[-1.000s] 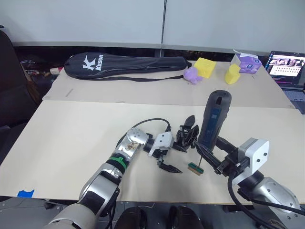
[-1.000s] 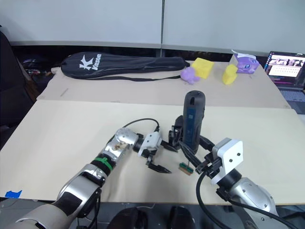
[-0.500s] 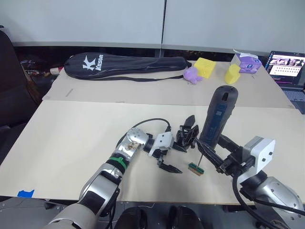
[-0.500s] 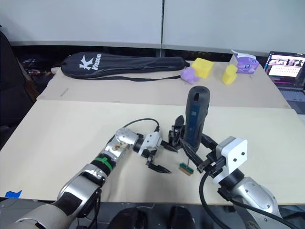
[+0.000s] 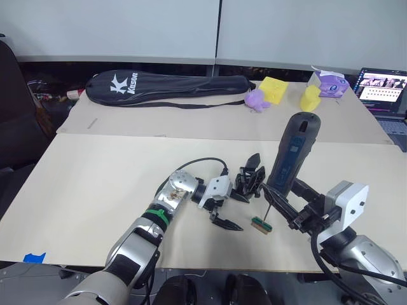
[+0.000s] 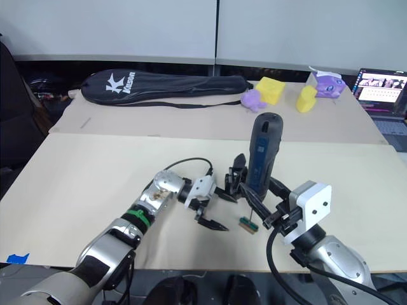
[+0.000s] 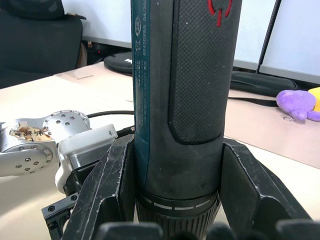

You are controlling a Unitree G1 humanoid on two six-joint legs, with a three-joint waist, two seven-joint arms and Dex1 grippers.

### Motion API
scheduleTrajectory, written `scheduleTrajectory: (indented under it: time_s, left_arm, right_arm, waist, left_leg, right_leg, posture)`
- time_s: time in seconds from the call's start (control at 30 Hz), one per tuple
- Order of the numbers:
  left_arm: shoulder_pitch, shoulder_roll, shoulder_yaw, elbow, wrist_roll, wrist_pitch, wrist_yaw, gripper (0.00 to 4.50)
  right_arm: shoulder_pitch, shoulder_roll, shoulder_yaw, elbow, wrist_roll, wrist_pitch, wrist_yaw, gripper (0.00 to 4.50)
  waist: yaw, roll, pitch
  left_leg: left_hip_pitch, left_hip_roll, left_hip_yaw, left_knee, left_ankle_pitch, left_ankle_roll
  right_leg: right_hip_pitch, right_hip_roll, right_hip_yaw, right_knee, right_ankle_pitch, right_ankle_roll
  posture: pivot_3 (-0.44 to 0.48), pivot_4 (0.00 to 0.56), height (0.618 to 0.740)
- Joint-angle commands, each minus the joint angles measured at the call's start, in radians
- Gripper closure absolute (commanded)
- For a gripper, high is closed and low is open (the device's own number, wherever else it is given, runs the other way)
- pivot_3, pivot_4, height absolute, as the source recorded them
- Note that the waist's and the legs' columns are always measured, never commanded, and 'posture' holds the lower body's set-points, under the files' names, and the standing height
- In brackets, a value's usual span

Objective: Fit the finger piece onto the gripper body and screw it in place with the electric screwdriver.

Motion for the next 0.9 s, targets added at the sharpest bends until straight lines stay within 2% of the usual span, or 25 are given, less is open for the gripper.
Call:
scheduleTrajectory:
  time_s: [0.03, 0.9]
  left_arm:
    - [-0.018, -0.008, 0.013, -0.018, -0.007, -0.001, -0.005, 0.0]
    - [-0.013, -0.013, 0.009, -0.029, -0.004, 0.003, -0.019, 0.0]
  right_arm:
    - [-0.024, 0.001, -0.008, -0.042, 0.015, -0.005, -0.015, 2.6]
    - [-0.023, 0.002, -0.005, -0.047, 0.035, 0.019, -0.038, 2.6]
  waist:
    - [0.0, 0.0, 0.0]
    - [0.0, 0.0, 0.0]
  left_leg:
    - [0.0, 0.0, 0.0, 0.0, 0.0, 0.0]
    - [0.0, 0.0, 0.0, 0.0, 0.0, 0.0]
  right_leg:
    - [0.0, 0.0, 0.0, 0.0, 0.0, 0.0]
    - [0.0, 0.0, 0.0, 0.0, 0.0, 0.0]
  posture:
    - [0.0, 0.15, 0.74]
    - [0.0, 0.15, 0.74]
